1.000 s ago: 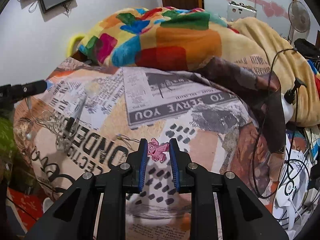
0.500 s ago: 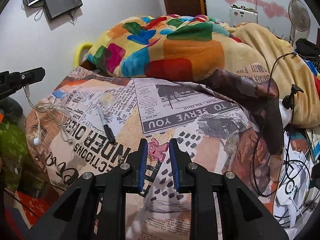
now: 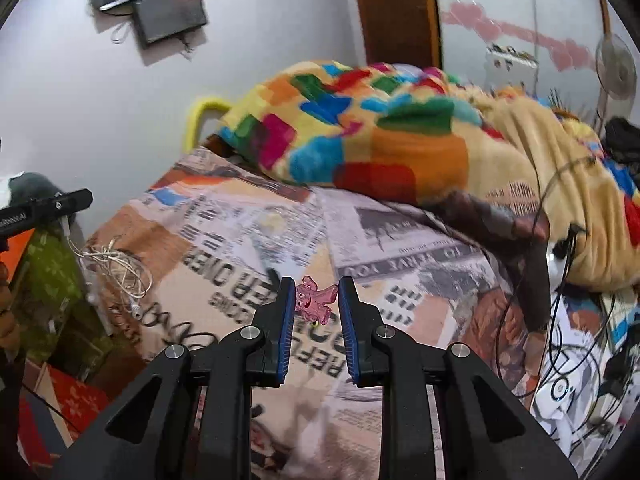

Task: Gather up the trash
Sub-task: 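Lift the white earphones and pink clip up off the bed, then carry the earphones and pink clip over the white floor bin, then open both tools to drop the earphones and pink clip into the bin, then move both open tools back over the items on the bed, then grasp the black Sharpie marker with the right tool while the left tool grasps the clear plastic bag, then carry the Sharpie marker and plastic bag over the white floor bin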

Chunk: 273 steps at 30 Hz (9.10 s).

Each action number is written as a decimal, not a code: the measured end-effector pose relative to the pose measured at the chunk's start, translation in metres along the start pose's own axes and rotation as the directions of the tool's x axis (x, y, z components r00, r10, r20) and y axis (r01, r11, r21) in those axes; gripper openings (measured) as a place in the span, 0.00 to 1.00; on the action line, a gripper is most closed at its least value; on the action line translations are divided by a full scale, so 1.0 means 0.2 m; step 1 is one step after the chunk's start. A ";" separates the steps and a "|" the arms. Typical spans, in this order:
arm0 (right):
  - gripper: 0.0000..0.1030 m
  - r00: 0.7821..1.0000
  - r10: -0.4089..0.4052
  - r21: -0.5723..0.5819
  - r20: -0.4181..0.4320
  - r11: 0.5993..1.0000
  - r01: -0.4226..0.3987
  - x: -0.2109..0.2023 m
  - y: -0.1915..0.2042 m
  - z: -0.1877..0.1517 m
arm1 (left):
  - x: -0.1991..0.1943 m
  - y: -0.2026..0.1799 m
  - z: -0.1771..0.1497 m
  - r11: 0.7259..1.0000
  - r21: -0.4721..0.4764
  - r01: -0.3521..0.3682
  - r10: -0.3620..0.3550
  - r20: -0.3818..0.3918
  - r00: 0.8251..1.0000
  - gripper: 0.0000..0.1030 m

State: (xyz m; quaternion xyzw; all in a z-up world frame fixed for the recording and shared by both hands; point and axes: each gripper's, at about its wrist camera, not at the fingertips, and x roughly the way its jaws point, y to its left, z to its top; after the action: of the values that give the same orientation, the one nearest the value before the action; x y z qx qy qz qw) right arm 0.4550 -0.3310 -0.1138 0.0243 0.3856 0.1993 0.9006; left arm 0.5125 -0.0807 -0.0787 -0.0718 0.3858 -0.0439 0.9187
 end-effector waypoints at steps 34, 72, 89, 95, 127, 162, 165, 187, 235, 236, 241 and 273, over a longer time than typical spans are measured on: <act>0.19 0.927 0.363 -0.400 -0.096 0.839 -0.370 -0.27 1.52 -0.28 | -1.15 1.05 -0.94 0.920 -0.273 -0.280 0.290 -0.005 0.957 0.03; 0.20 0.724 0.123 -0.453 -0.679 0.706 -0.544 0.76 2.22 -1.08 | -0.32 1.76 -1.79 0.756 -0.553 -0.350 0.079 -0.453 0.888 0.03; 0.33 0.673 0.116 -0.410 -0.730 0.714 -0.568 0.83 2.19 -1.10 | -0.38 1.78 -1.82 0.758 -0.542 -0.362 0.074 -0.481 0.874 0.05; 0.33 0.719 0.133 -0.453 -0.682 0.694 -0.559 0.72 2.16 -1.03 | -0.50 1.72 -1.74 0.766 -0.529 -0.365 0.119 -0.441 0.890 0.05; 0.33 0.894 0.419 -0.472 -0.159 0.763 -0.442 -0.34 1.51 -0.36 | -1.28 0.79 -1.07 0.836 -0.350 -0.424 0.448 -0.013 0.894 0.64; 0.43 0.999 -0.022 -0.072 0.029 0.997 0.024 0.04 0.00 0.10 | -0.03 -0.06 -0.20 0.984 -0.082 -0.160 0.162 0.023 0.986 0.67; 0.43 1.000 -0.021 -0.070 -0.019 0.997 0.020 0.16 -0.03 0.07 | 0.16 -0.08 -0.19 0.986 -0.082 -0.146 0.145 -0.018 0.989 0.67; 0.17 0.965 0.038 -0.281 -0.260 0.953 -0.113 1.11 0.20 -0.05 | 0.91 0.10 -0.26 0.989 -0.024 -0.143 0.138 -0.144 0.980 0.67; 0.13 1.000 0.007 -0.068 -0.024 0.998 -0.008 0.26 0.07 0.01 | 0.81 -0.22 -0.02 0.989 0.139 0.040 -0.018 -0.154 0.988 0.36; 0.13 1.000 0.012 -0.073 -0.014 0.997 -0.013 0.22 0.09 0.02 | 0.73 -0.21 -0.01 0.990 0.140 0.030 -0.011 -0.135 0.991 0.36; 0.13 0.998 0.046 -0.117 0.050 0.992 -0.039 0.01 0.26 0.07 | 0.30 -0.14 0.00 0.993 0.121 -0.012 0.018 -0.046 0.999 0.36; 0.13 0.934 0.356 -0.474 0.021 0.826 -0.304 -0.49 1.57 -0.26 | -1.47 0.80 -0.87 0.925 -0.199 -0.324 0.359 0.173 0.917 0.36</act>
State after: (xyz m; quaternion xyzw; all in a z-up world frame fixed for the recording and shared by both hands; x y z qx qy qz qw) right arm 0.2494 -0.0848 -0.0206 -0.1140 0.2675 0.4366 0.8514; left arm 0.1864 0.1007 -0.0191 -0.0838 0.2973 0.1577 0.9379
